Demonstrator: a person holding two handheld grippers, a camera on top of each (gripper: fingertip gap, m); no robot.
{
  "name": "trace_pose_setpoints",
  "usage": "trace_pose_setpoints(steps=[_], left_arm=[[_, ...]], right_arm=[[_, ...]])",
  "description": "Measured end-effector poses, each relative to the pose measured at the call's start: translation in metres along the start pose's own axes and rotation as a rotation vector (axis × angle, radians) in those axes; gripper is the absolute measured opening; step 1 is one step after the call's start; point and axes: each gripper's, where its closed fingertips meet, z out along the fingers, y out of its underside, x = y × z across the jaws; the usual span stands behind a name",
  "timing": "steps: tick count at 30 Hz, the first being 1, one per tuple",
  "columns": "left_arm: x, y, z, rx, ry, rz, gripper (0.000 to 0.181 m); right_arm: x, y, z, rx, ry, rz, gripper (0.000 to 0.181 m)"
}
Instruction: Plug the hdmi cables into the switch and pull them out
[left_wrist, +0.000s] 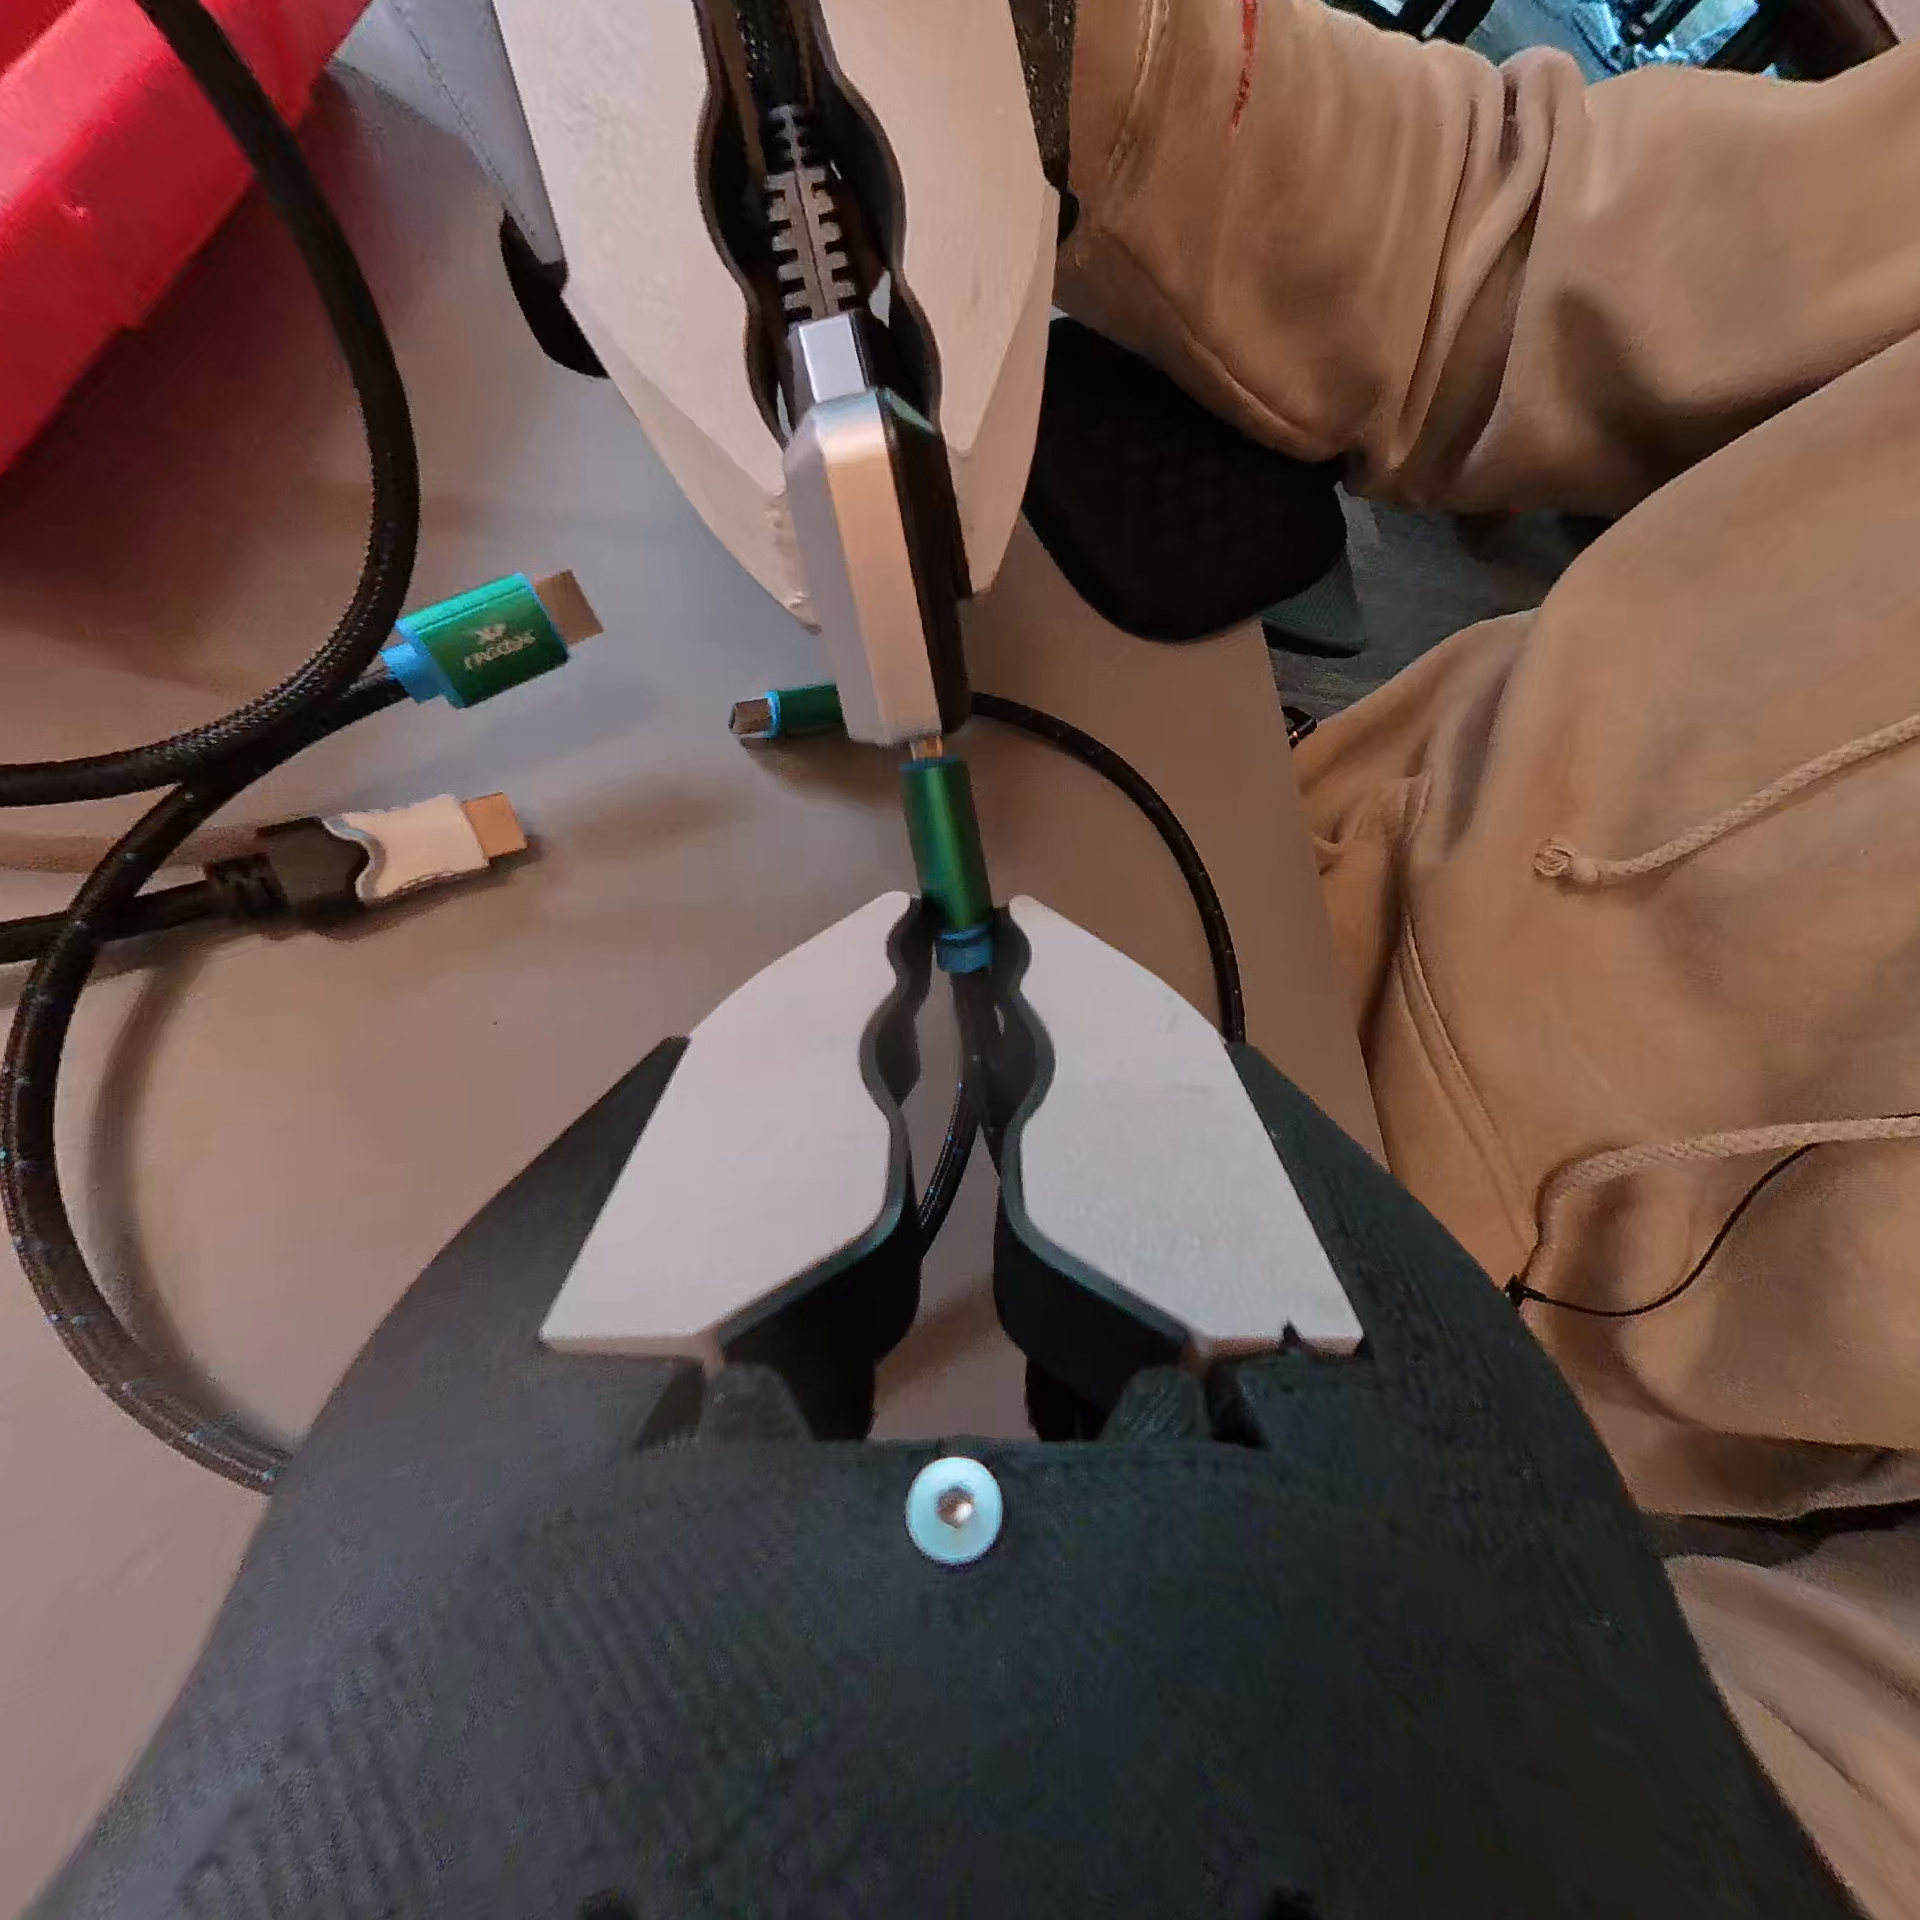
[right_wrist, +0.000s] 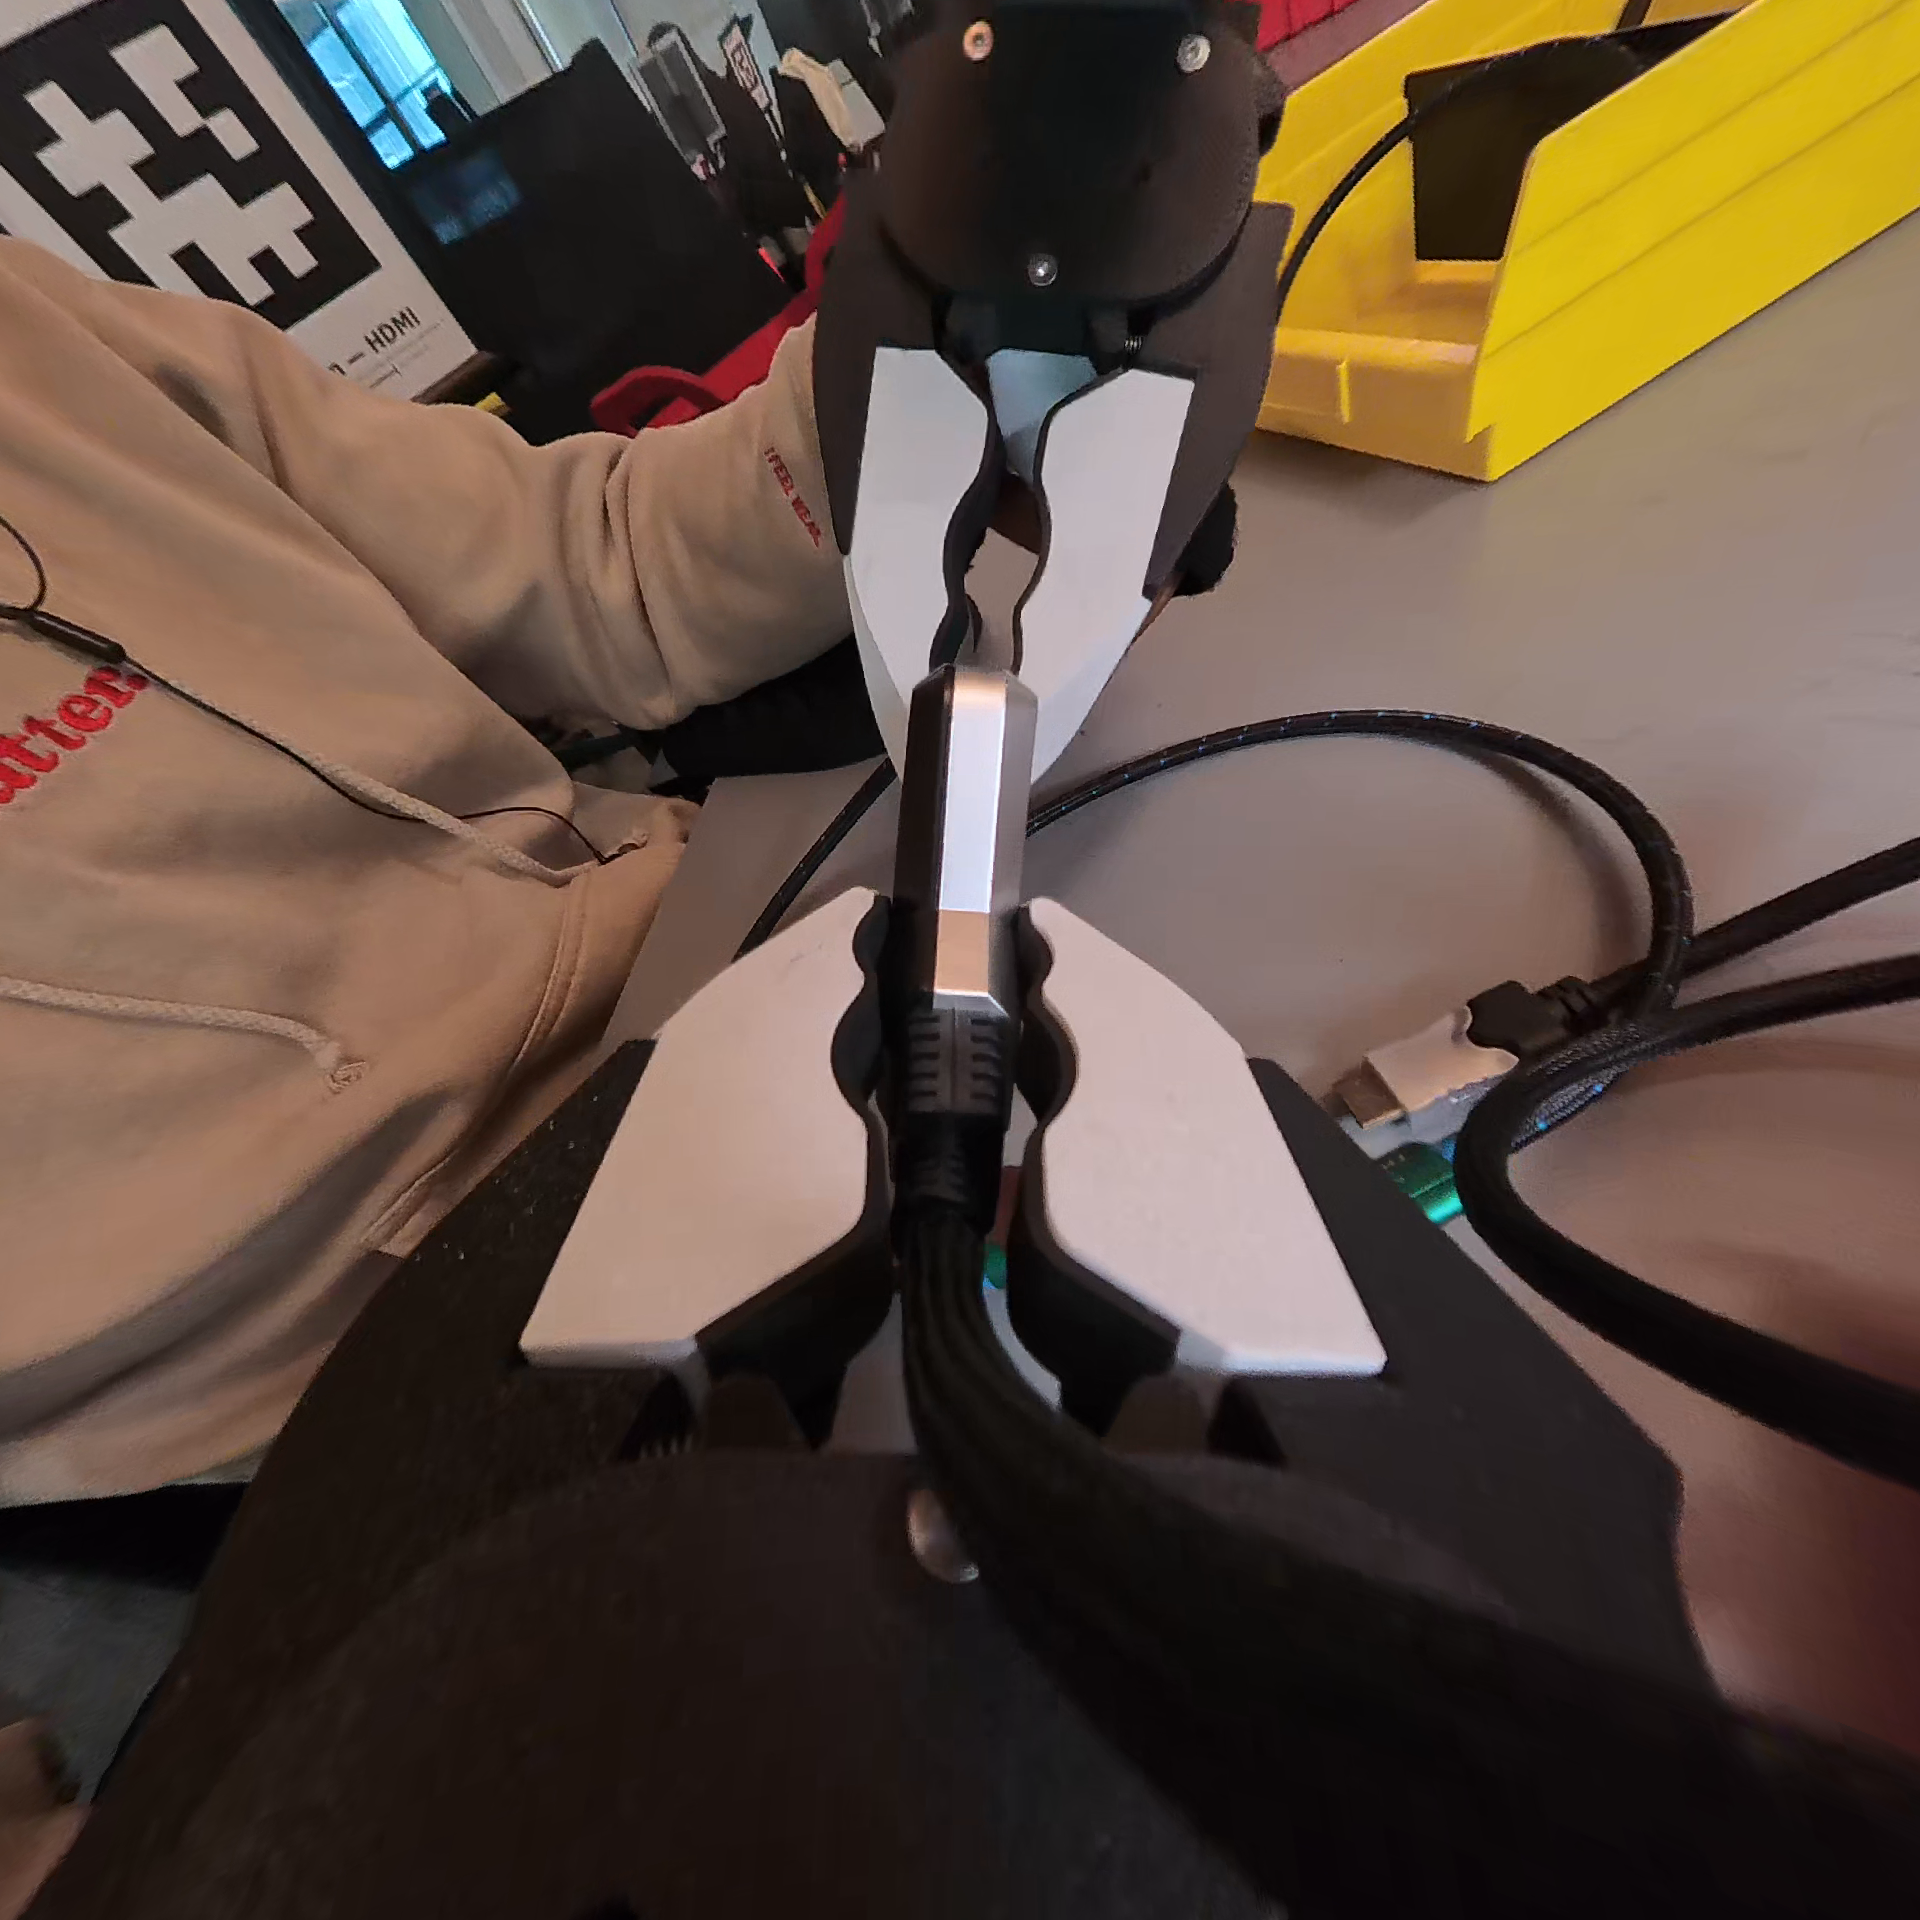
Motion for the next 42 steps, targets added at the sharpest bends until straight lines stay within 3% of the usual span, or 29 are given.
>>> trace_pose_setpoints(steps=[8, 13, 17, 21, 25, 31, 36, 42], left_arm=[[-0.002, 0.006, 0.009, -0.013, -0.01, -0.017, 0.011], [-0.005, -0.014, -0.009, 0.163, -0.081, -0.033, 0.012], [-0.003, -0.015, -0.034, 0.276, -0.205, -0.003, 0.011], [0.009, -0.01, -0.046, 0.349, -0.31, 0.004, 0.011], [0.027, -0.008, -0.065, 0.455, -0.396, 0.021, 0.025], [0.037, 0.009, -0.107, 0.658, -0.596, 0.01, 0.031], [0.018, 0.036, -0.101, 0.731, -0.67, -0.056, 0.028], [0.008, 0.05, -0.081, 0.646, -0.65, -0.082, 0.029]], right_arm=[[0.002, 0.01, 0.004, -0.027, -0.012, 0.041, 0.022], [0.01, -0.011, -0.006, 0.064, 0.091, 0.006, 0.025], [0.005, -0.02, -0.013, 0.034, 0.163, -0.033, 0.036], [-0.005, -0.026, -0.001, 0.011, 0.178, -0.087, 0.022], [-0.022, -0.034, 0.0, -0.116, 0.207, -0.164, 0.022], [-0.055, -0.067, -0.041, -0.442, 0.254, -0.21, 0.022], [-0.07, -0.112, -0.078, -0.7, 0.367, -0.23, 0.022], [-0.071, -0.185, -0.121, -0.792, 0.559, -0.27, 0.022]])
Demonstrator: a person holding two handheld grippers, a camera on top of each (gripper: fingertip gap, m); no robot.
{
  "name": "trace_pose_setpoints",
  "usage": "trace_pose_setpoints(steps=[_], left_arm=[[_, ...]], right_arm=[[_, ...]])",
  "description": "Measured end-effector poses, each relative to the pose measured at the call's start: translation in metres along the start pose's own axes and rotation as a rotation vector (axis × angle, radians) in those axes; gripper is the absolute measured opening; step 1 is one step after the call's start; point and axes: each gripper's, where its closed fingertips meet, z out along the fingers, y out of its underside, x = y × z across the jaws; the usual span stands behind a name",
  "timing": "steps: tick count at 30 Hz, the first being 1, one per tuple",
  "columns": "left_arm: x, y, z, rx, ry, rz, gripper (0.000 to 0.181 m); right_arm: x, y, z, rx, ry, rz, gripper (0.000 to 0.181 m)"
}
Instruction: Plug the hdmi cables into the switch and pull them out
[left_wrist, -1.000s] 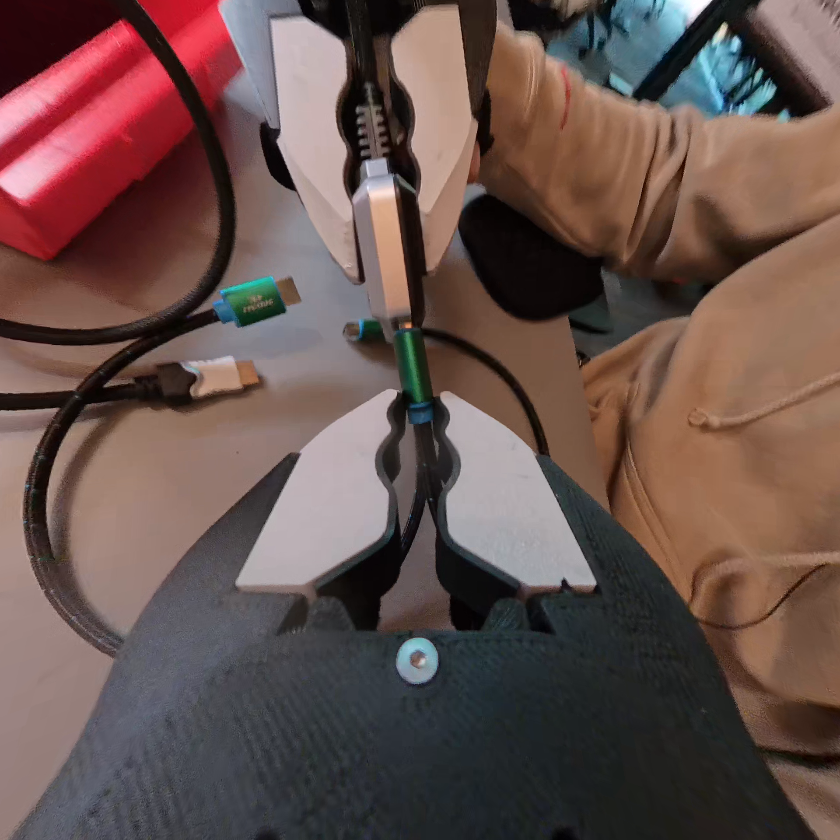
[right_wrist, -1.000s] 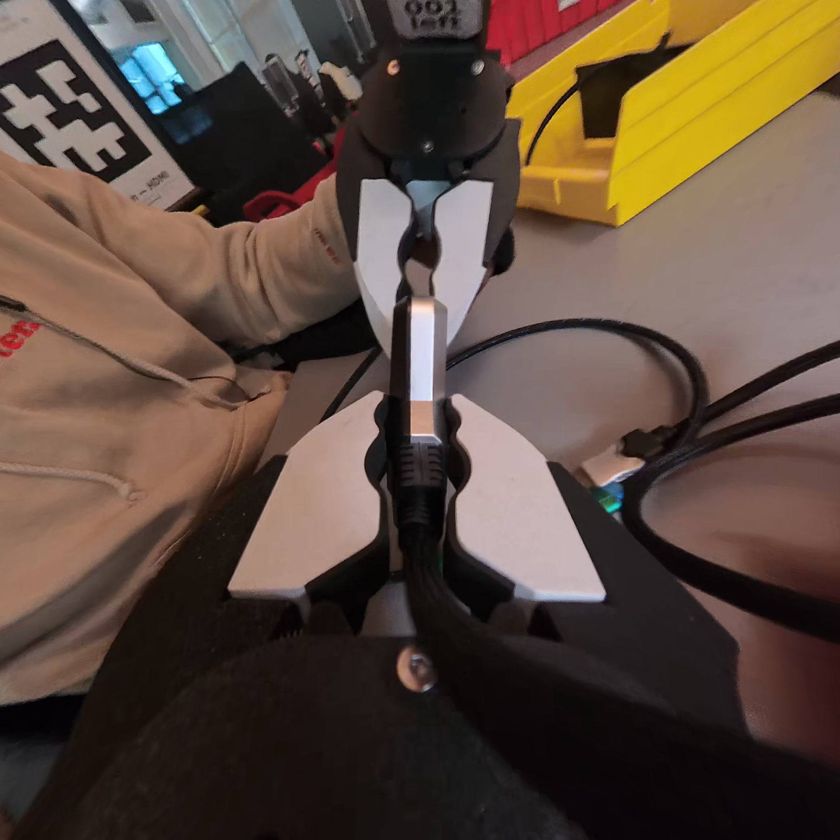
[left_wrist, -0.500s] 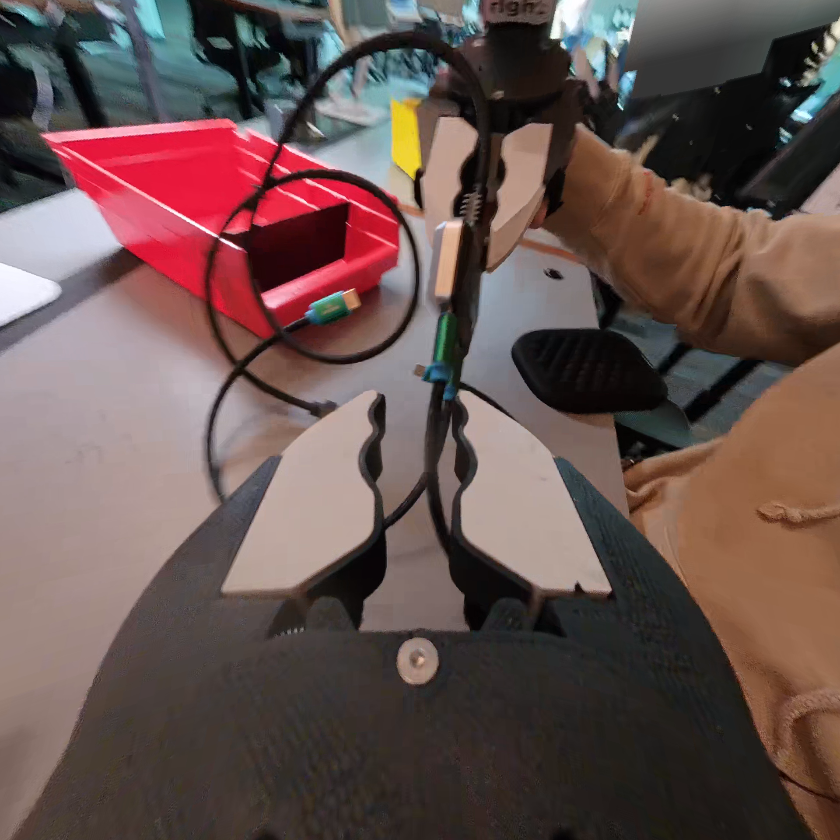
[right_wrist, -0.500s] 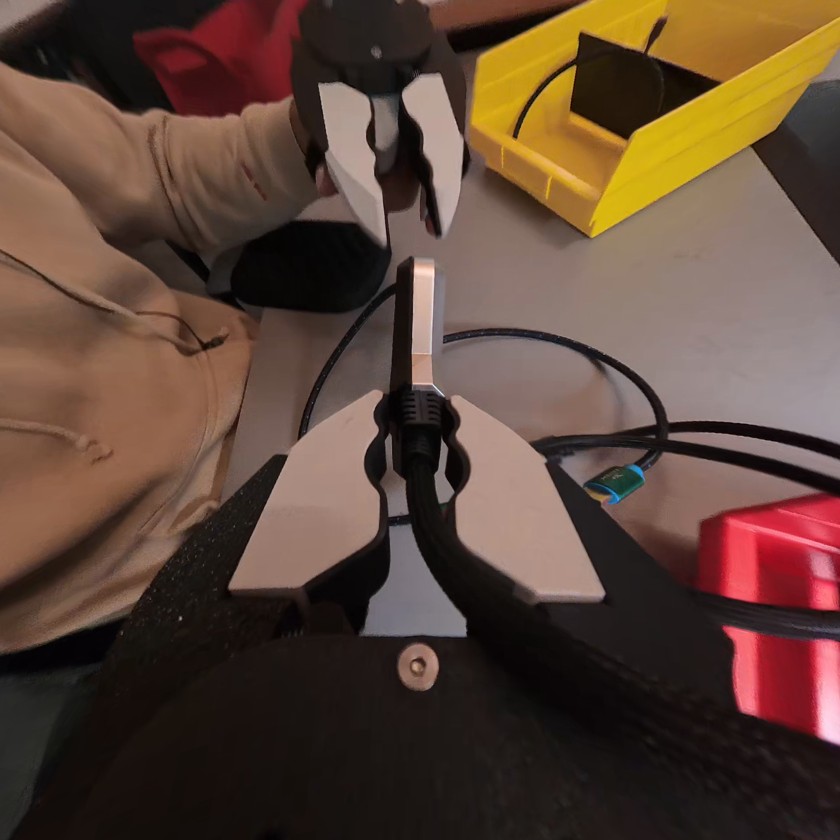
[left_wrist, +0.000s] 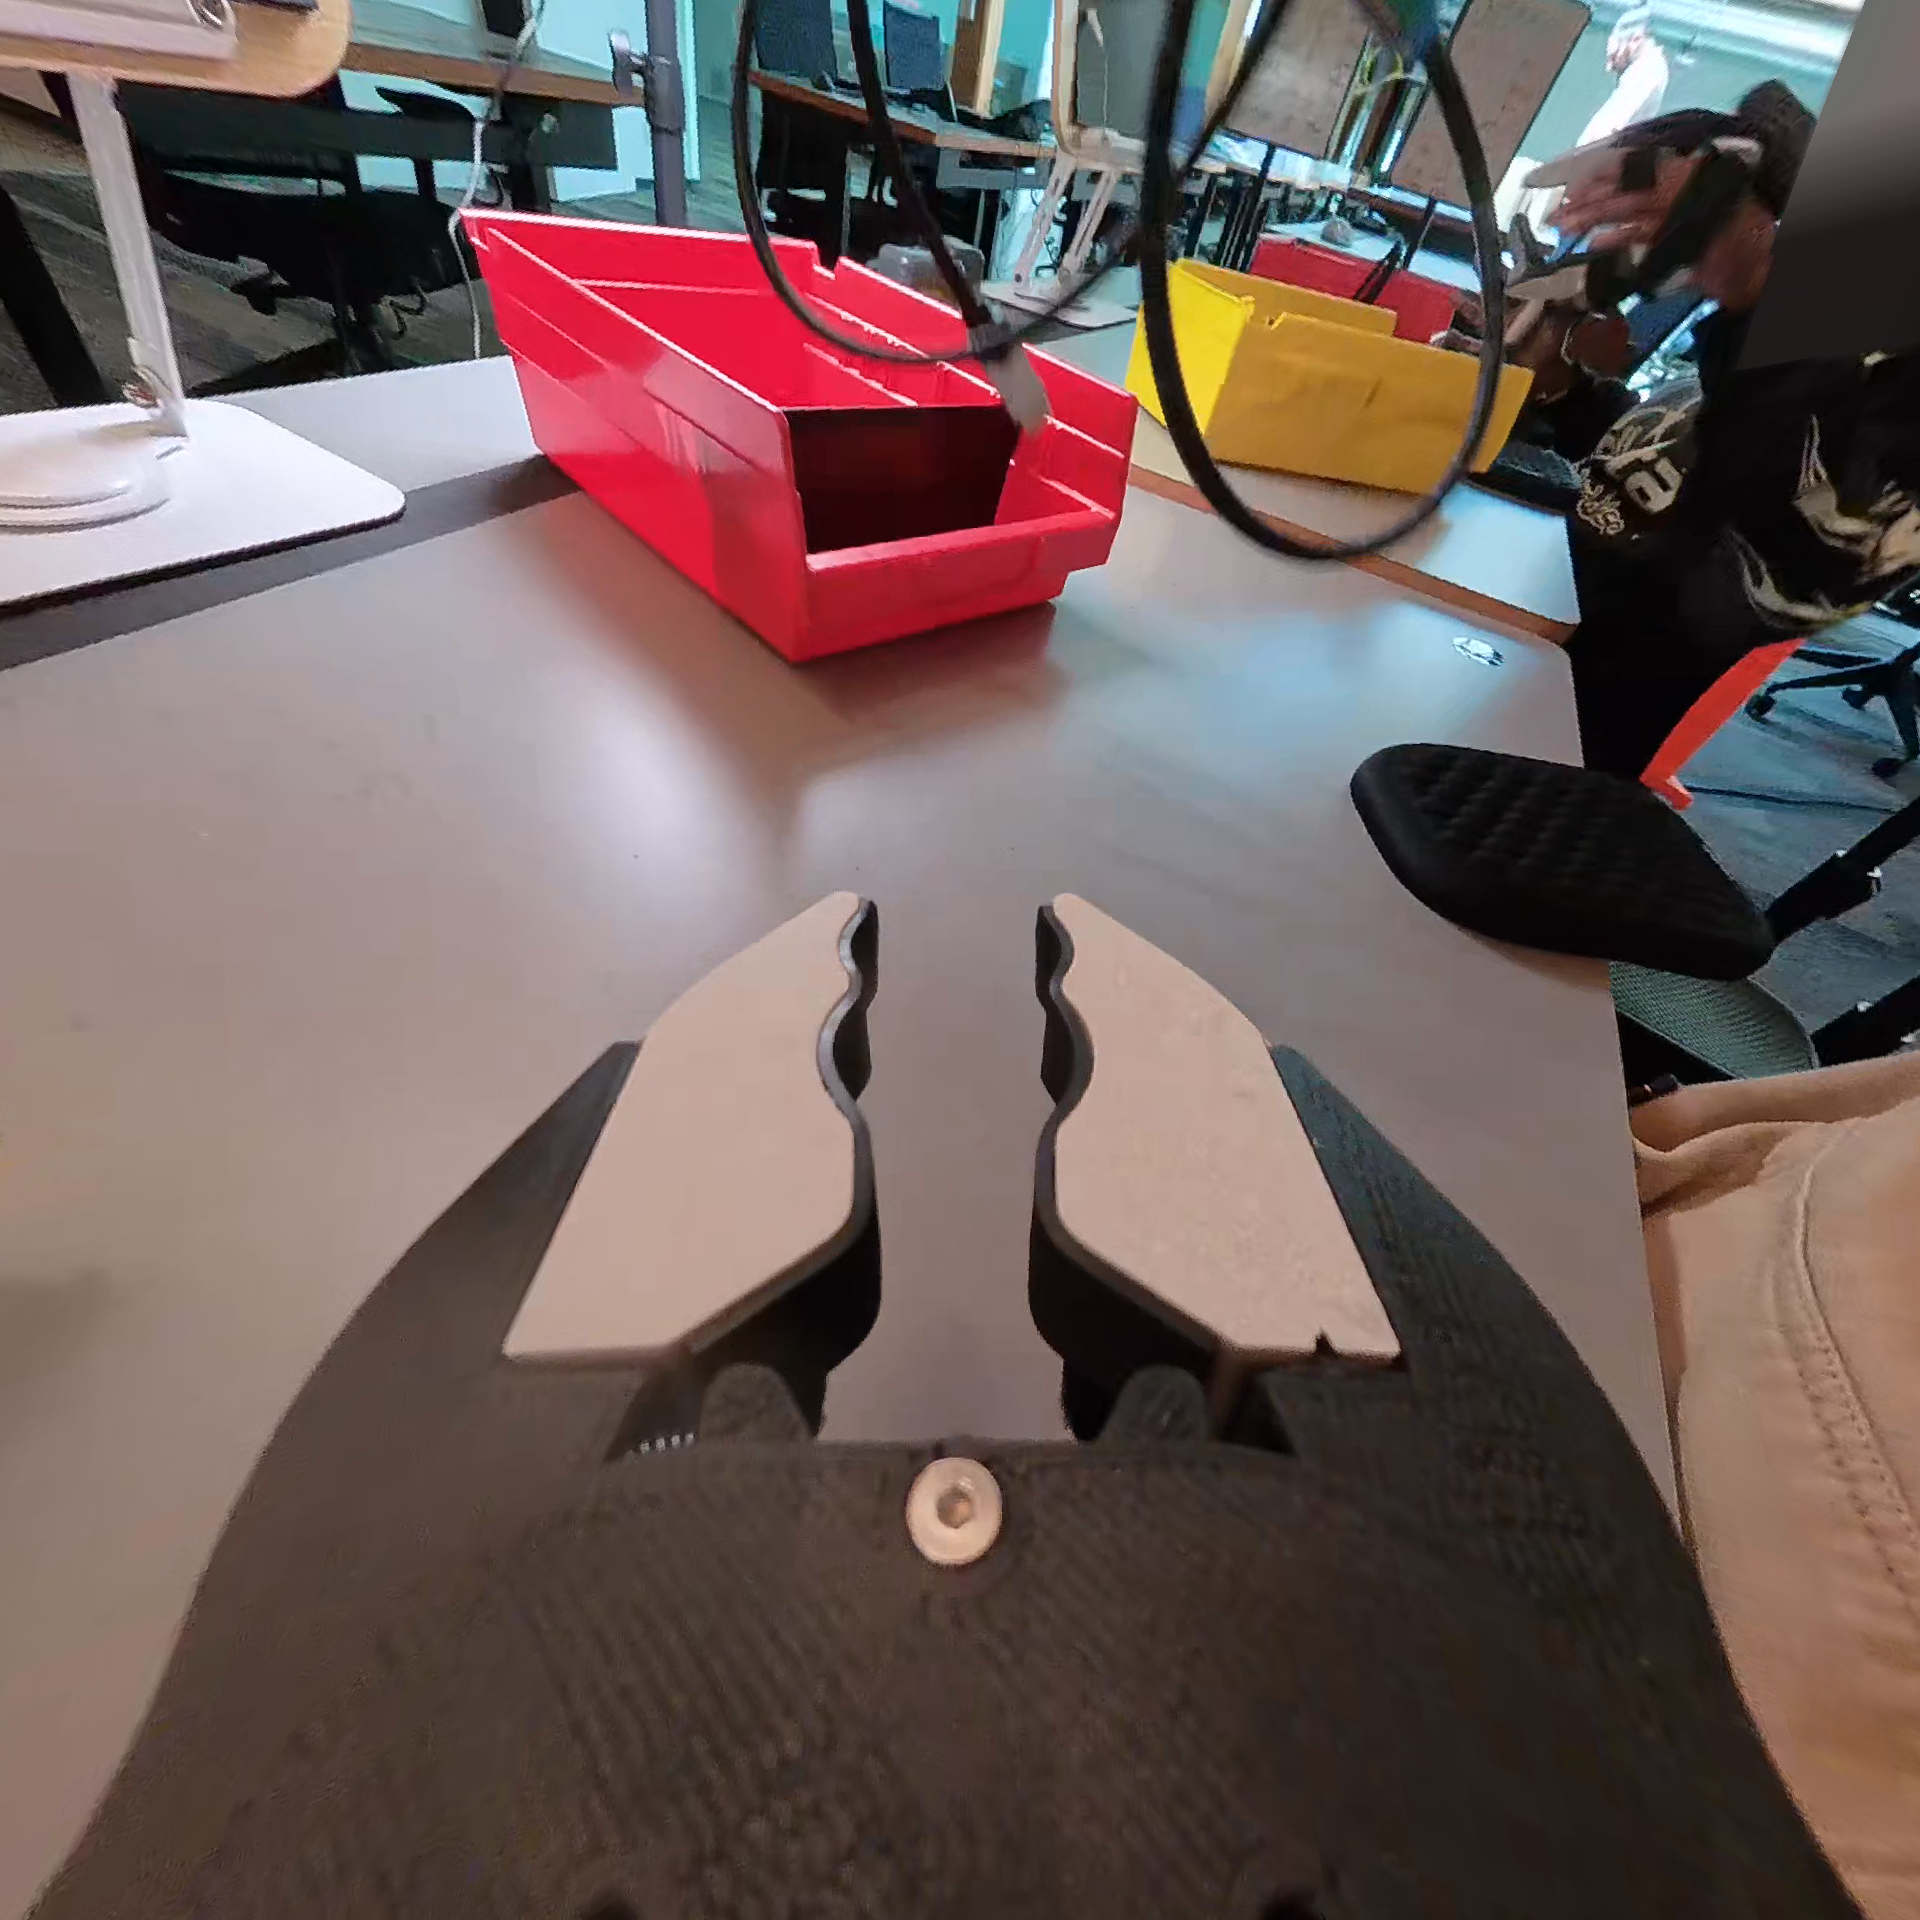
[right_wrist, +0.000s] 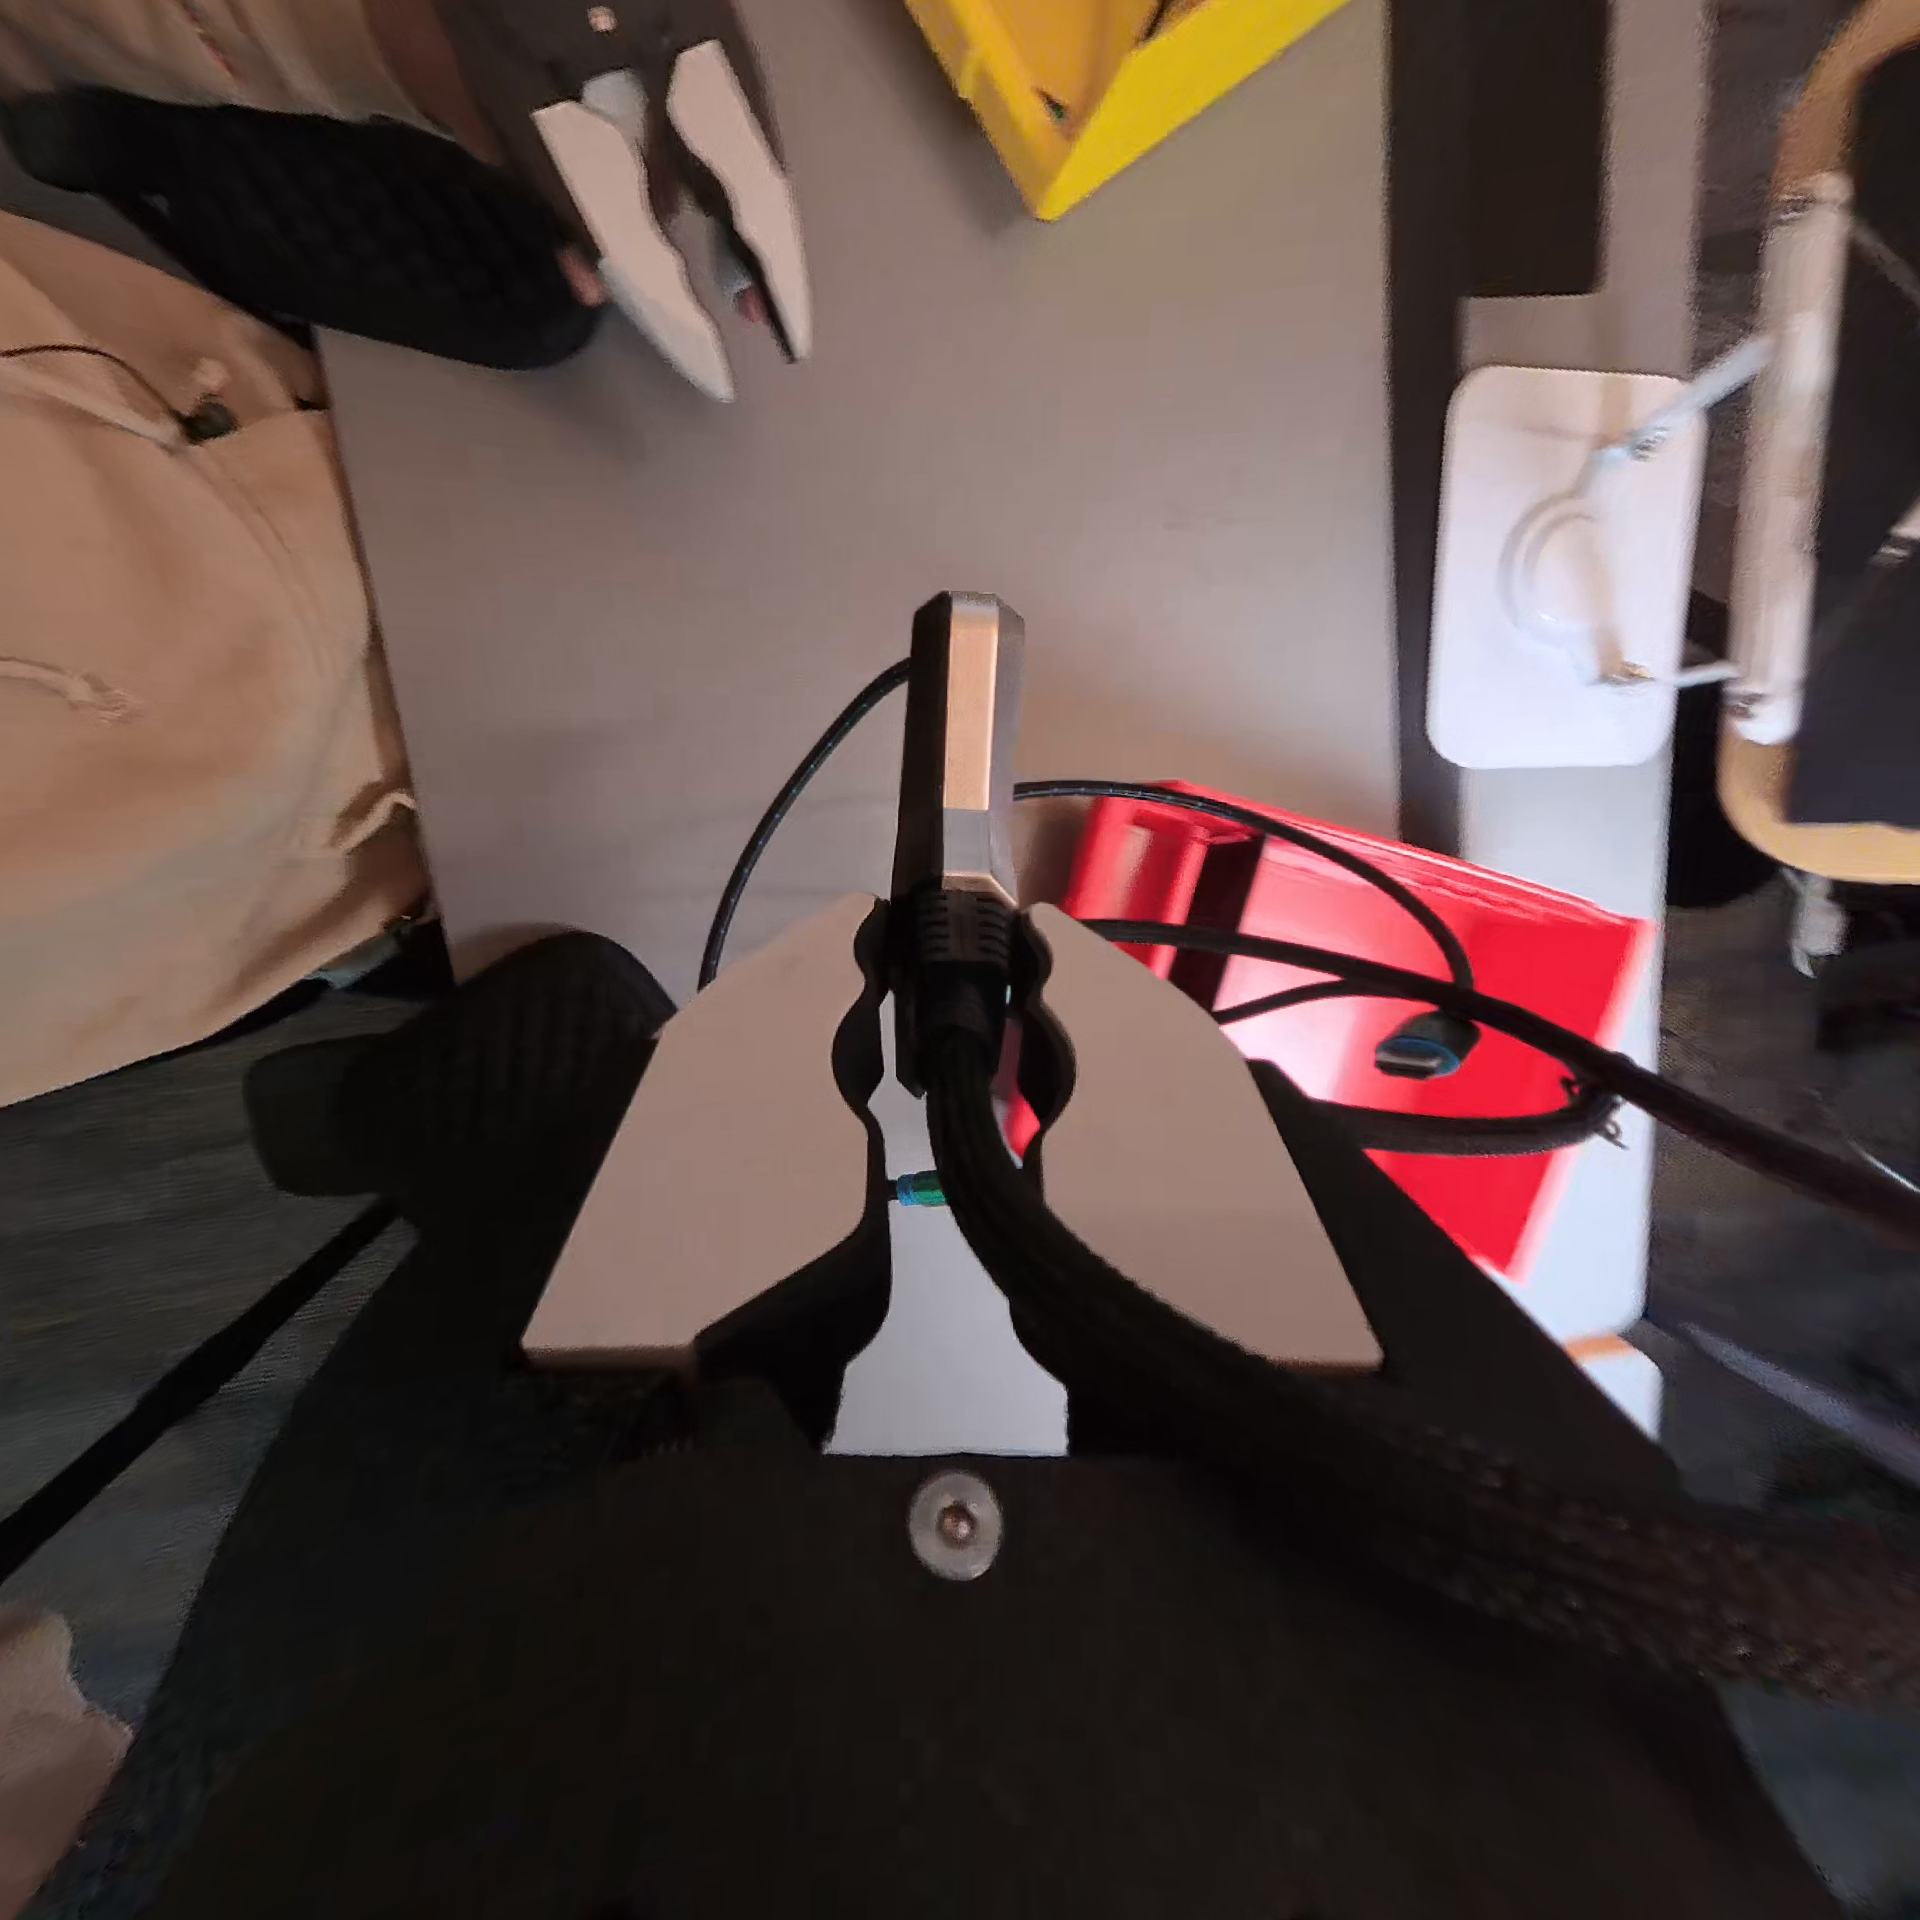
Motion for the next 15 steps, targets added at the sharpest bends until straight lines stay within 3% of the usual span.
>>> trace_pose_setpoints(steps=[4, 8, 11, 15], left_arm=[[0.002, 0.004, 0.003, -0.019, 0.0, 0.013, 0.029], [0.001, 0.009, 0.005, -0.04, 0.001, 0.001, 0.029], [0.0, 0.012, 0.006, -0.048, 0.001, -0.001, 0.029], [0.0, 0.014, 0.005, -0.051, 0.001, 0.0, 0.029]], right_arm=[[0.042, -0.001, -0.033, -0.061, 0.128, 0.024, 0.022], [0.089, 0.009, -0.044, -0.118, 0.24, 0.033, 0.022], [0.122, 0.023, -0.034, -0.155, 0.299, 0.042, 0.022], [0.166, 0.058, 0.003, -0.188, 0.361, 0.047, 0.022]])
